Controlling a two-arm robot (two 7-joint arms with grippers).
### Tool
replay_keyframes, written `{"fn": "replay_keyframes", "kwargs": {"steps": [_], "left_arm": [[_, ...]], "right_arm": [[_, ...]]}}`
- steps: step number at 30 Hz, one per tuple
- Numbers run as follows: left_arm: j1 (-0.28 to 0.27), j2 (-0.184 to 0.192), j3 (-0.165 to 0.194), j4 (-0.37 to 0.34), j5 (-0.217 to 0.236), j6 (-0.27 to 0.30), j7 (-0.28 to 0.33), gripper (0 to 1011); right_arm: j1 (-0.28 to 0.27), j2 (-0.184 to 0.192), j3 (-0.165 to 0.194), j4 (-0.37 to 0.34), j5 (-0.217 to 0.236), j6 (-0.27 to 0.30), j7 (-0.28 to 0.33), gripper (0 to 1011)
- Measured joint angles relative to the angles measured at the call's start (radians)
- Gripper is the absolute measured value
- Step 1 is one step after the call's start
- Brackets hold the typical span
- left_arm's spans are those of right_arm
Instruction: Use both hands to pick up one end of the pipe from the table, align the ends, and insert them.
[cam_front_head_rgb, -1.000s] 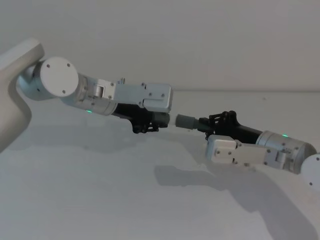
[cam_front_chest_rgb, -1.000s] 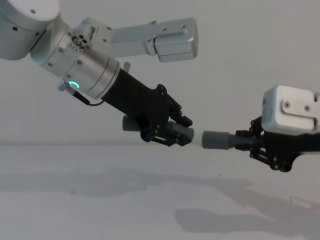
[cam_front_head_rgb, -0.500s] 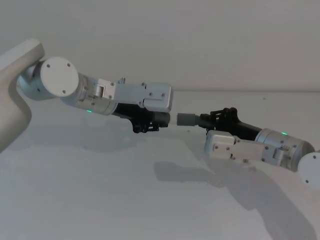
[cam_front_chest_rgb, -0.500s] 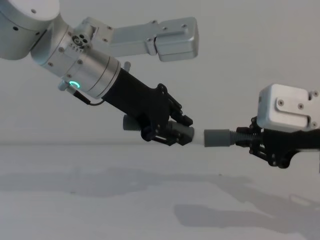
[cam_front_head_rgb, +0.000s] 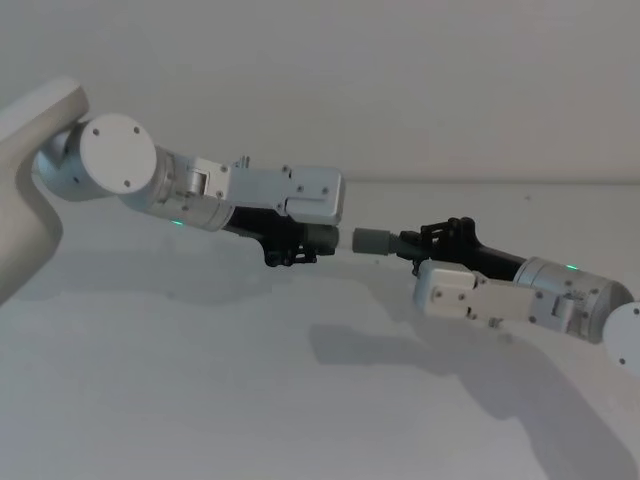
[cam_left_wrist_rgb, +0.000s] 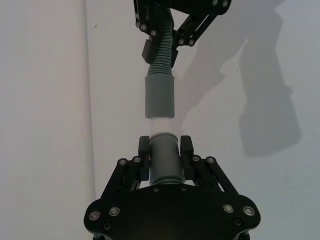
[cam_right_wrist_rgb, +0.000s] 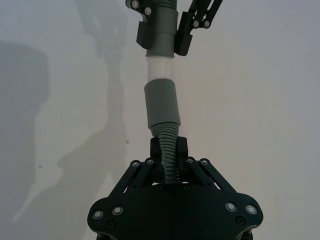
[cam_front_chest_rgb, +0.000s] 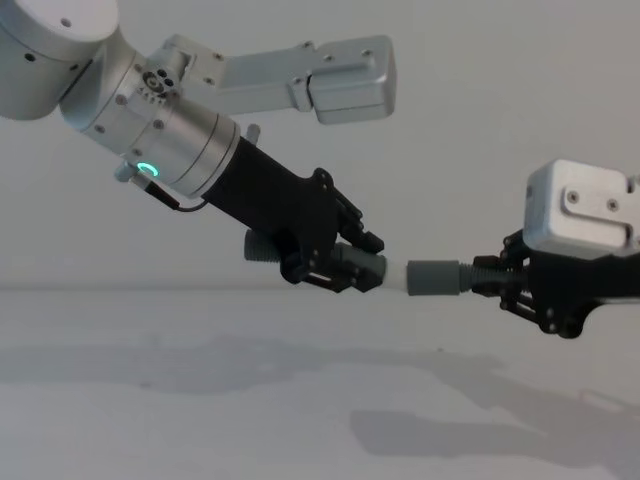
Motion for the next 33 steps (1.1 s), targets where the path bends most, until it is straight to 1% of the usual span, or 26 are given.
{"fn": "replay_keyframes", "kwargs": {"steps": [6,13,20,33], "left_arm": [[0.000,0.000,0.000,0.000,0.000,0.000,0.000,349],[0.000,0.001,0.000,0.000,0.000,0.000,0.000,349],[0.000,0.001,0.000,0.000,0.000,0.000,0.000,343],[0.000,0.000,0.000,0.000,0.000,0.000,0.000,343]], "right_arm": [[-0.003,0.006,-0.003,-0.007,0.017,-0.005,0.015,149],[-0.008,0.005,-0.006,-0.010,0.028,-0.008,0.016,149],[-0.013,-0.005,-0.006,-0.010,0.032,-0.010,0.006,148],[-0.017,-0.011,-0.006,-0.009,0.035,-0.012,-0.003,149]]}}
